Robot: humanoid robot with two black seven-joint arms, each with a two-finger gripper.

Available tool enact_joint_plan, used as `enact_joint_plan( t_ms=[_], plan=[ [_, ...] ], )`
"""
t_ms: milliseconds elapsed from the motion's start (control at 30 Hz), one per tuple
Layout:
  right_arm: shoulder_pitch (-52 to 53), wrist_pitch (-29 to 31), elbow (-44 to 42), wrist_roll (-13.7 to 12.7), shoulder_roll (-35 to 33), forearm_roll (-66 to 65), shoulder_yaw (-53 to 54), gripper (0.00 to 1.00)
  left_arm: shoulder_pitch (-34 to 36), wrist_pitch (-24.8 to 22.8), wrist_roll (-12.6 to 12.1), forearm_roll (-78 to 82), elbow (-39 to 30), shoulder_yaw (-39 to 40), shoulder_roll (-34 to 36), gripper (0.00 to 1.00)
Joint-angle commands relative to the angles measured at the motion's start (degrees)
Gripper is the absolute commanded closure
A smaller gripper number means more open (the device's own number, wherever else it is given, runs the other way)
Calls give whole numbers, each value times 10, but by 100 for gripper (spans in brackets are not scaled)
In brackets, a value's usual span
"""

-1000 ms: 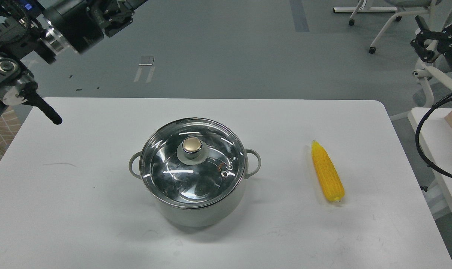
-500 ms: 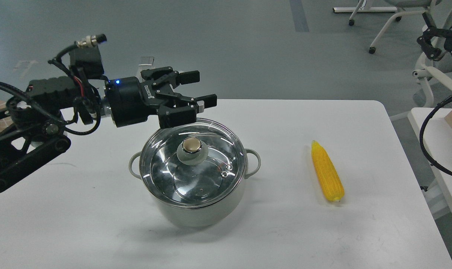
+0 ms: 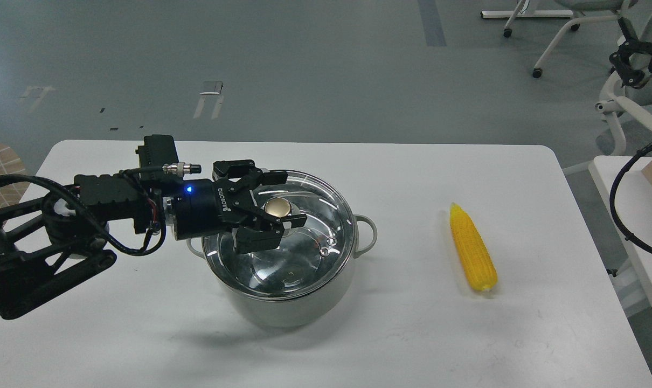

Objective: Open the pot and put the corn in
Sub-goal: 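Move the left gripper over the pot and grasp the brass lid knob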

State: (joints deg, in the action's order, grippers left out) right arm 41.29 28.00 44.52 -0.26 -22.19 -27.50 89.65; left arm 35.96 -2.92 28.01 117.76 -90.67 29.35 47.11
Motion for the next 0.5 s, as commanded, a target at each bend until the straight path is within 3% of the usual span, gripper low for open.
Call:
enact_joint_plan(
  t_ms=[0,300,467],
  plan=[
    [5,0,0,0,0,0,-1,0,-6,0,0,-1,15,-1,-1,16],
    [3,0,-2,0,1,-1,-3,0,-18,20,0,-1,19,-3,0,32],
    [6,0,-4,0,0,-1,-3,0,-25,29,0,0,19,-3,0,32]
  ],
)
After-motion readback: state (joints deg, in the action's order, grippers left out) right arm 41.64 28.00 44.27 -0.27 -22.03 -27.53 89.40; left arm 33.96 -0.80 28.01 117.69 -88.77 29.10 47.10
